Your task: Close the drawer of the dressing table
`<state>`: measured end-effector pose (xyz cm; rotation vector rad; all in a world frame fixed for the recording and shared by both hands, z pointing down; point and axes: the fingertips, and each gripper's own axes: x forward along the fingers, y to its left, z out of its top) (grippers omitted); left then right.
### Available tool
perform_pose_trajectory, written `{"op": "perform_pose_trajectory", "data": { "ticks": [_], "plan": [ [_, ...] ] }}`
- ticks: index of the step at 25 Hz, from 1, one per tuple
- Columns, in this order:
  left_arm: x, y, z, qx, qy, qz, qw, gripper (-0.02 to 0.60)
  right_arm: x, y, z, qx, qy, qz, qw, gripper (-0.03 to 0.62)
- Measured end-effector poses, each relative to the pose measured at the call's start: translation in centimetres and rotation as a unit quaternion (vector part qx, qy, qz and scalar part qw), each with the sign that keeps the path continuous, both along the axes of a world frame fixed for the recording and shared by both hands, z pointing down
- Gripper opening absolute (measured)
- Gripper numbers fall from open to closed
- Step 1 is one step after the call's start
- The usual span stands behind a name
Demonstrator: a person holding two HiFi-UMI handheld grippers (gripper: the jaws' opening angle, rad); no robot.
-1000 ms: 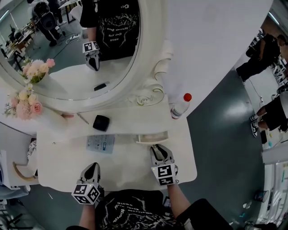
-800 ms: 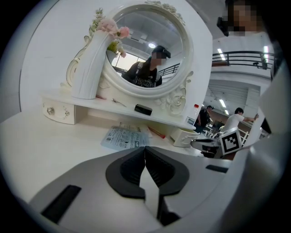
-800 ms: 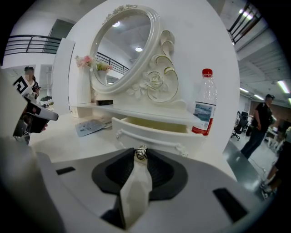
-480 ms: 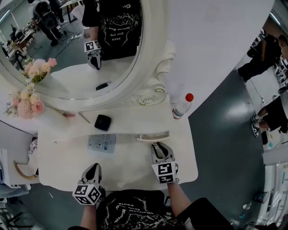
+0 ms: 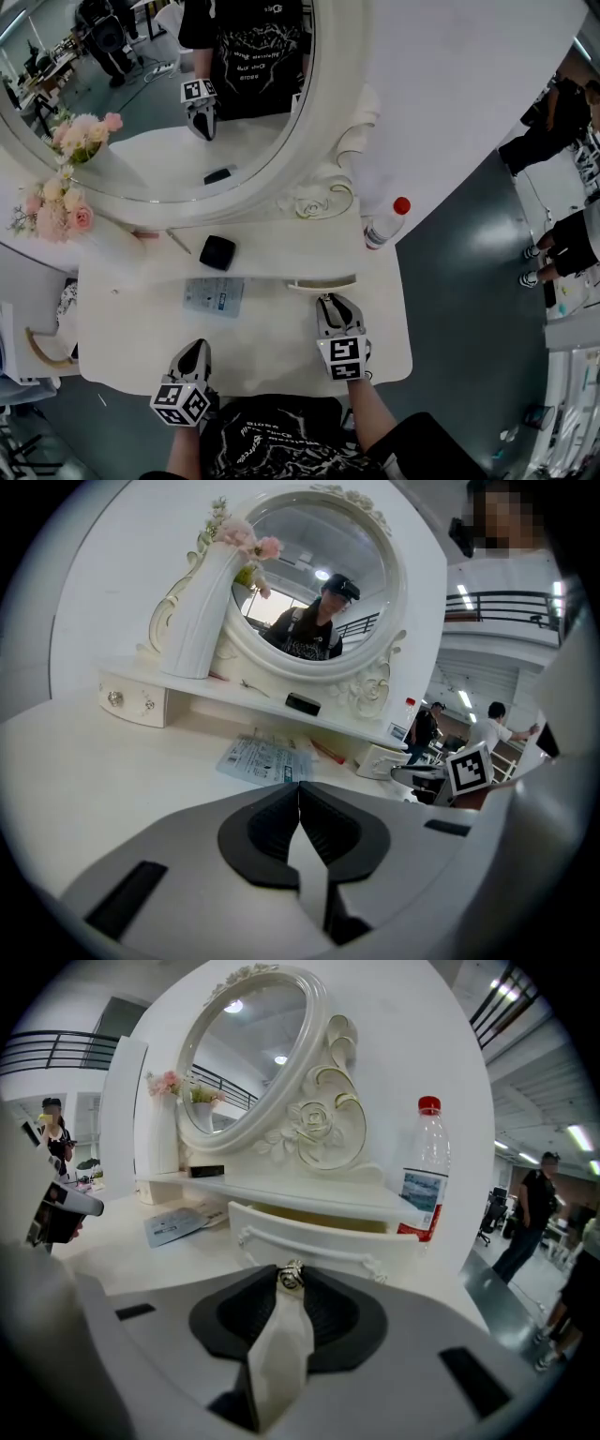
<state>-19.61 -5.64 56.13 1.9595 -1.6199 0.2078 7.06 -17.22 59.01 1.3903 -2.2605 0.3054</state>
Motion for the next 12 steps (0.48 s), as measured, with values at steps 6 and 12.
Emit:
{"op": "perform_pose_trajectory", "data": {
  "ticks": [6, 12],
  "plan": [
    [0.1, 0.0, 0.1, -0.003, 0.000, 0.003, 1.0000, 0.015, 0.0, -0.5, 0.0, 0.000, 0.005, 0.002, 1.000, 0.100],
    [-0.1, 0.2, 0.2, -0.001, 0.002, -0.001, 1.0000, 0.015, -0.1, -1.1, -0.1, 0.000, 0.006, 0.002, 1.000, 0.100]
  ]
}}
